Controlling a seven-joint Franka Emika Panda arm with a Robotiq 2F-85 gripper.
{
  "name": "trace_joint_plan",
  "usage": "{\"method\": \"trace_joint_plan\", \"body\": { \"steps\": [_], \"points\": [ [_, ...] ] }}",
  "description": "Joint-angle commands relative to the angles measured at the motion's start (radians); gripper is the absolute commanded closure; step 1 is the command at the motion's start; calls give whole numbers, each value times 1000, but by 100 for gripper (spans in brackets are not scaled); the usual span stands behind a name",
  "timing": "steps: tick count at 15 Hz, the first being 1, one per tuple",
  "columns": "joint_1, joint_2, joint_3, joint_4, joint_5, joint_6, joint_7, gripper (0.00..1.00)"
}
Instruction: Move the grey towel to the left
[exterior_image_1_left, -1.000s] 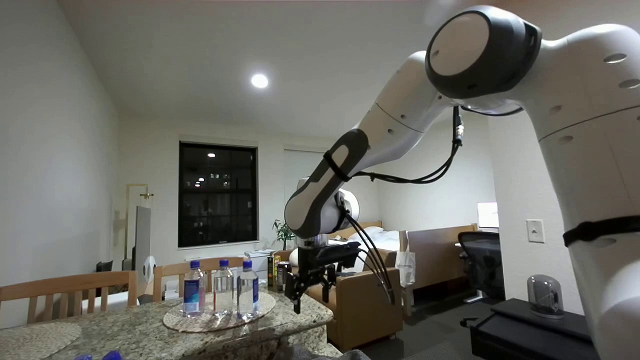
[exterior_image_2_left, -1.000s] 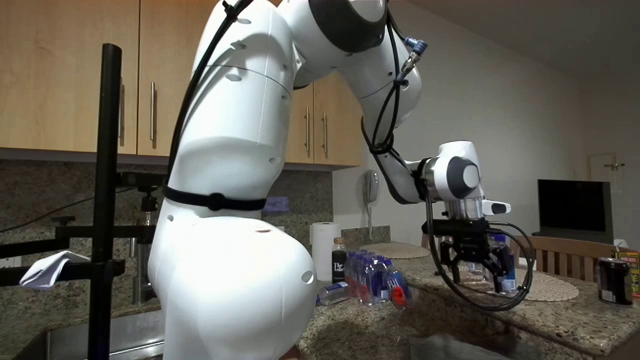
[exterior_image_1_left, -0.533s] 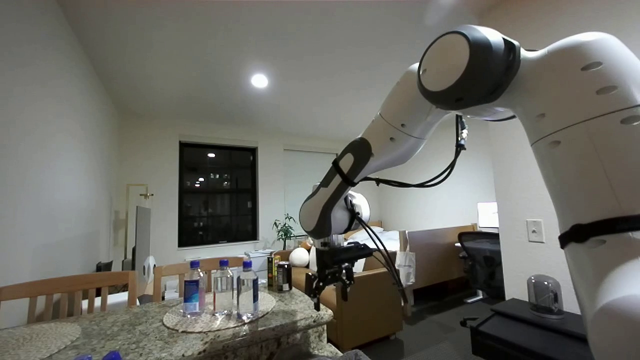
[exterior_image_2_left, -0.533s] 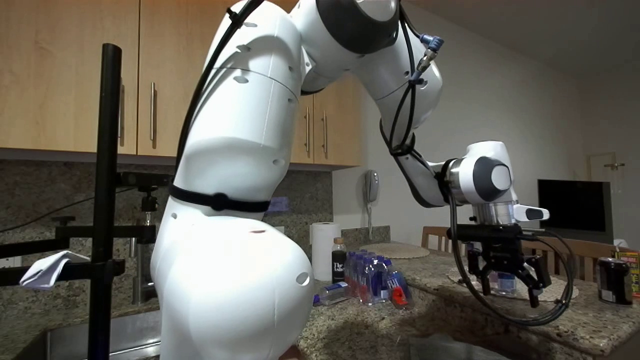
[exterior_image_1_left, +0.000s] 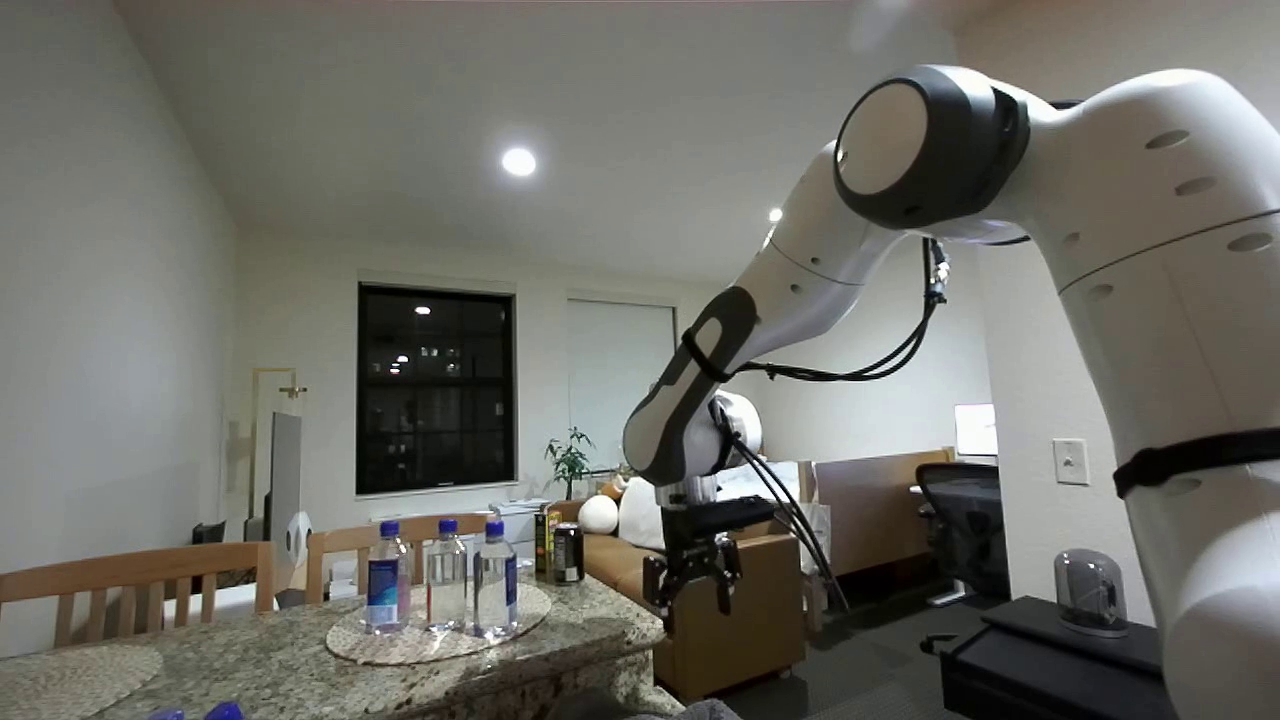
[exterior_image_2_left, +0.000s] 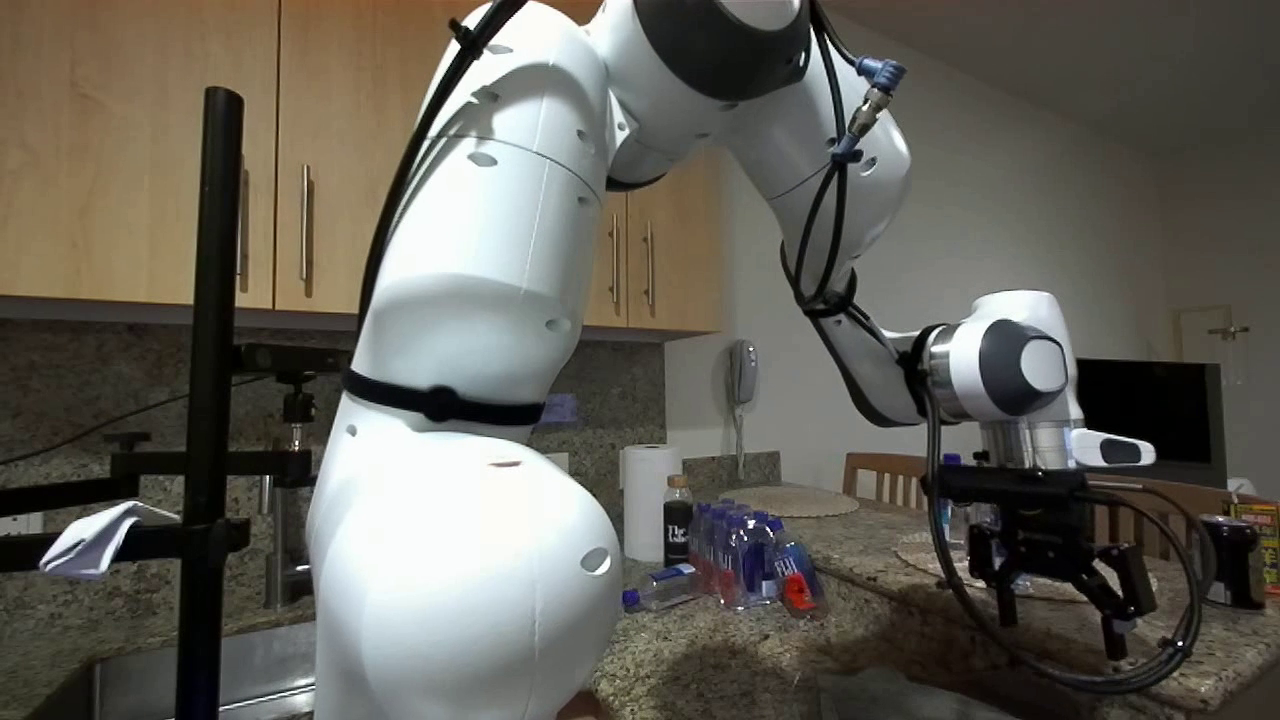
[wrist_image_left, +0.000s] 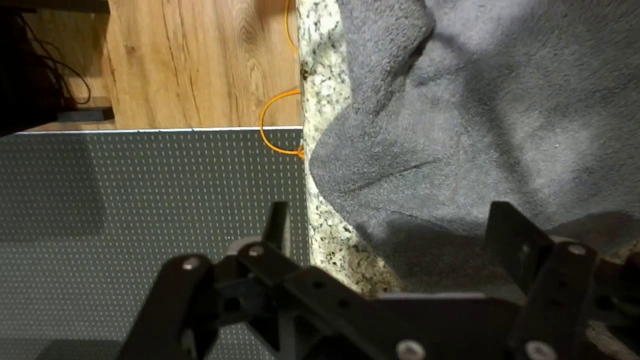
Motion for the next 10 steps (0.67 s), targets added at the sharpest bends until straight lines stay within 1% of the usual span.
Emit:
{"method": "trace_joint_plan", "body": {
  "steps": [1,6,10],
  "points": [
    [-20,13,0,-38,3,36,23,0],
    [-28,67,-10,-73,0,104,29,0],
    [-30,119,3,-82,42,105,10,0]
  ]
}}
